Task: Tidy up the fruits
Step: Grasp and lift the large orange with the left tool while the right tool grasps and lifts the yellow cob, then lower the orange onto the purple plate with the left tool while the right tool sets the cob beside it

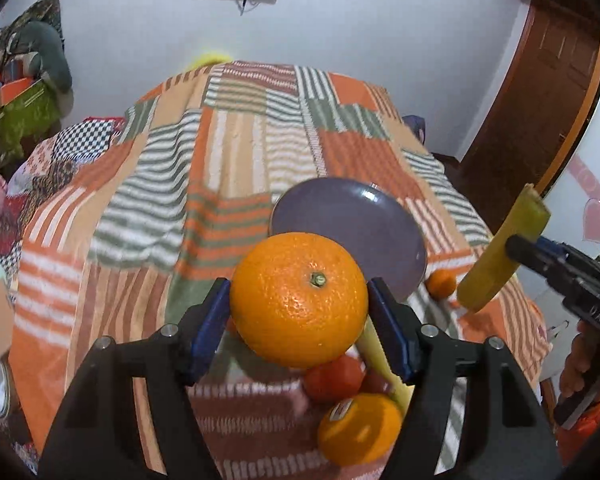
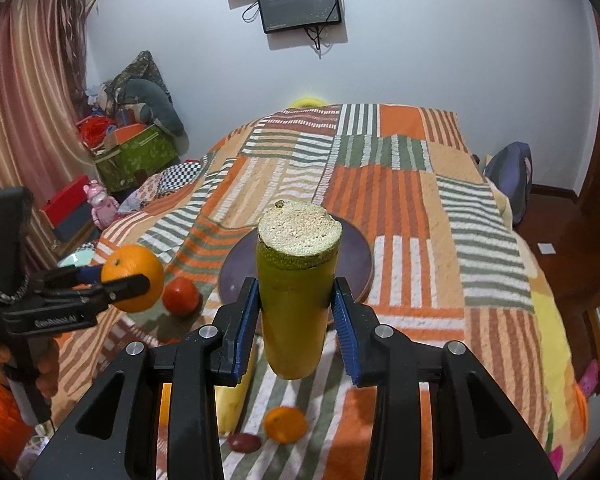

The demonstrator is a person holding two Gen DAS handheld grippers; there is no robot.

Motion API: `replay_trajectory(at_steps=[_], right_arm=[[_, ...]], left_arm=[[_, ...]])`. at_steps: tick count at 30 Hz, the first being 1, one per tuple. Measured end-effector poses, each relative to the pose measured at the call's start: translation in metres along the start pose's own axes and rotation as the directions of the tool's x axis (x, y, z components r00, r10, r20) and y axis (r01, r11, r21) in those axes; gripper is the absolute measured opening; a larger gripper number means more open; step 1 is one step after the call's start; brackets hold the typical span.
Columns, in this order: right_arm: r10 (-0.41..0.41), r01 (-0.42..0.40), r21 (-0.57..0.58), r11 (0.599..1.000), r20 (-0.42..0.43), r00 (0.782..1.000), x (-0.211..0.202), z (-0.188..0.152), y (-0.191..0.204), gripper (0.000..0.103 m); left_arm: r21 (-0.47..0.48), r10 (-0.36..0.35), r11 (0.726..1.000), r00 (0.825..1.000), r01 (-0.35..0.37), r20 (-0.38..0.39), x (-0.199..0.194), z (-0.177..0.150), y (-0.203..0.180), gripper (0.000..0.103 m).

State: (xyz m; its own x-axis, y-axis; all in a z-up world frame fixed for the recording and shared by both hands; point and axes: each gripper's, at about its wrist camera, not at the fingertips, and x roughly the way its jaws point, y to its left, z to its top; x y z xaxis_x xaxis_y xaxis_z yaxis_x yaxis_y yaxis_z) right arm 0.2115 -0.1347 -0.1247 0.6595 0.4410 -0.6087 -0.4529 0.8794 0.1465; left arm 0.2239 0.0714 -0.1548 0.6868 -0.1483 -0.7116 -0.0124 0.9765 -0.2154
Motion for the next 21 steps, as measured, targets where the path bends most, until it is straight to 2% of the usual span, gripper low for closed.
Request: replay_trajectory(at_steps=[6,11,21], right_arm=[[-0.011,0.01,-0.018,1.0,-0.029,1.0,0.016,0.012,-0.006,0.034],[-0.003,0.001,-0.028,1.0,-0.074,0.997,0.036,0.015,-0.012,0.034],[0.024,-0.026,-0.01,1.0,-0.162,0.986,0.082,0.025,-0.015,0.034]], left_arm=[[0.026,0.001,1.0,1.0,-0.001,-0.007,0.023,0.019,-0.01,0.068],[0.06,-0.011,0.998,0.998,0.015,-0.055,0.054,0.028,-0.016,0.068],[0.112,0.018,0.994,0.988,0.0,-0.156,0.11,0.035,-0.024,0.068]])
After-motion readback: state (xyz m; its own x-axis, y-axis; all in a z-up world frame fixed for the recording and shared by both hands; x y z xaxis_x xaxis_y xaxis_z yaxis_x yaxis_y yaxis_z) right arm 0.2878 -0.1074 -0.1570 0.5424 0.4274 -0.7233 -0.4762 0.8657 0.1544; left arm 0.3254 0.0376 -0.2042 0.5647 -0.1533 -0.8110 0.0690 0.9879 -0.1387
